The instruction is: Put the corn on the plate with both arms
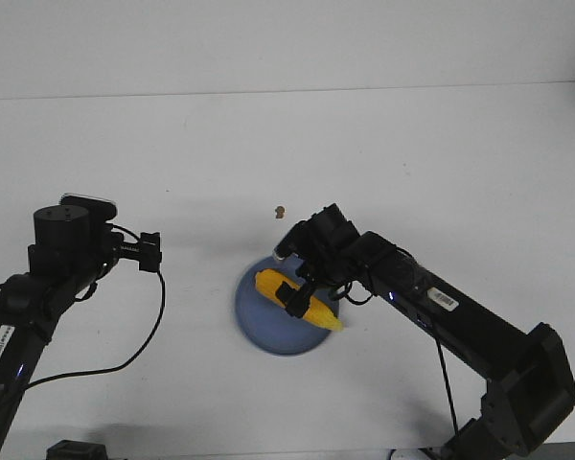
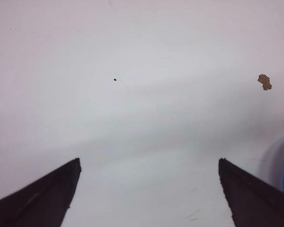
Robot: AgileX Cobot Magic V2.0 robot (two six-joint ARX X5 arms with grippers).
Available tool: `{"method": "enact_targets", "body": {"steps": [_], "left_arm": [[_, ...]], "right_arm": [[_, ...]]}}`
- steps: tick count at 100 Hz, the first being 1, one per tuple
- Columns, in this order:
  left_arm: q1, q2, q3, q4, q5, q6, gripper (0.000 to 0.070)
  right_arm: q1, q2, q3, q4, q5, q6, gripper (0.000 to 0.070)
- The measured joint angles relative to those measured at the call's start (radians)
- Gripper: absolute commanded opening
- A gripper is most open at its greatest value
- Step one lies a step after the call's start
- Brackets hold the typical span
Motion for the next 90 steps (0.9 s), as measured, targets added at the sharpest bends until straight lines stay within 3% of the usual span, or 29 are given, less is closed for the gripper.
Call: {"method": "enact_targets", "body": {"steps": [36,68,90], "left_arm": [[0.004,0.000,0.000,0.000,0.000,-0.002,0.0585],[0.048,-0.019,0.000,0.005,0.000,-0.031,0.0585],[0.058,-0.074,0.000,0.012,0.000,-0.046,0.0585]], "right_arm": [[-0.077,-0.055,0.000,0.052,0.003,0.059,0.0585],[-0.253,-0.290,0.000,0.070,0.224,0.097,0.0585],[-0.338,-0.497,-0.030,0.100,0.260,0.095,0.0585]]}}
